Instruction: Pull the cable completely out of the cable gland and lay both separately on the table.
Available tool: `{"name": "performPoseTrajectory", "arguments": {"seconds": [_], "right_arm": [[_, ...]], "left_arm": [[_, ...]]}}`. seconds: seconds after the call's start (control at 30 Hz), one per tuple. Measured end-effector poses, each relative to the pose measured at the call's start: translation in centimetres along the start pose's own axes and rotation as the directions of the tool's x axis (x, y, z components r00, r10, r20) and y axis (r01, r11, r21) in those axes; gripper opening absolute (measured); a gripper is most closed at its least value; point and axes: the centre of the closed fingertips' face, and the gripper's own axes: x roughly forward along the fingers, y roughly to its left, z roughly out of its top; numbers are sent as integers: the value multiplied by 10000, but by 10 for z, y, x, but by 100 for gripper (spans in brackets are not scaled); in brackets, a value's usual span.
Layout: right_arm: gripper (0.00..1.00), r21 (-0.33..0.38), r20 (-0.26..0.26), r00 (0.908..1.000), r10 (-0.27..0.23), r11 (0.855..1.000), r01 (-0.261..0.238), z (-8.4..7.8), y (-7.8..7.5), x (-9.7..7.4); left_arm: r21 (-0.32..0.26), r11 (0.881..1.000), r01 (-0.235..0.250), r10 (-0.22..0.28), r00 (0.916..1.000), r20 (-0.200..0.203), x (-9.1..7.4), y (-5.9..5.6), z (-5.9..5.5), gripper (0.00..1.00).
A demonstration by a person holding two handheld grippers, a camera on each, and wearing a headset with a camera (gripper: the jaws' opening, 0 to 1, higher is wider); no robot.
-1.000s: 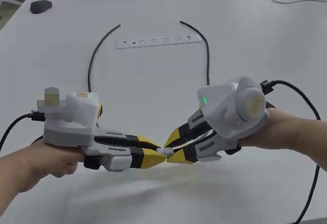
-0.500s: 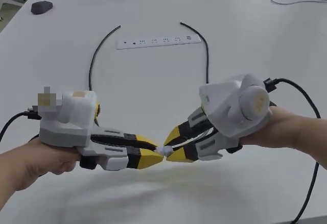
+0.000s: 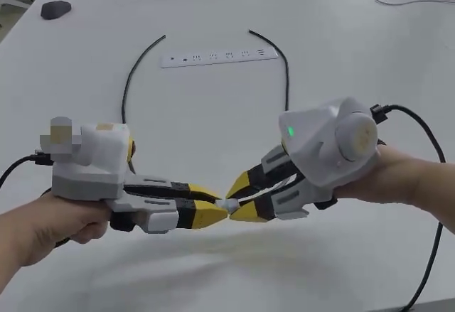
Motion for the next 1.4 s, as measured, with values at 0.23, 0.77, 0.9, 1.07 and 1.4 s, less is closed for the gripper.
{"name": "performPoseTrajectory", "arguments": {"seconds": [0.23,0.77,0.9,1.07,1.4], "right_arm": [[8,16,22,10000,27,10000,-27,1,1,0],[9,2368,1013,9936,499,9688,-728,15,0,-6],[8,2198,1024,9933,539,9726,-754,18,4,-6],[7,1322,810,9960,388,9900,-493,17,6,-6],[7,60,516,9984,-235,9997,233,16,2,-9]], "left_arm": [[-41,10000,-41,41,10000,-55,0,-1,-1,15],[2449,9696,-2,47,9998,-177,-4,-10,14,15],[2403,9707,20,35,9997,-224,-4,-10,13,15],[1988,9800,50,5,9996,-274,-4,-11,11,15],[1332,9911,-81,91,9999,-67,-6,-8,16,15]]}}
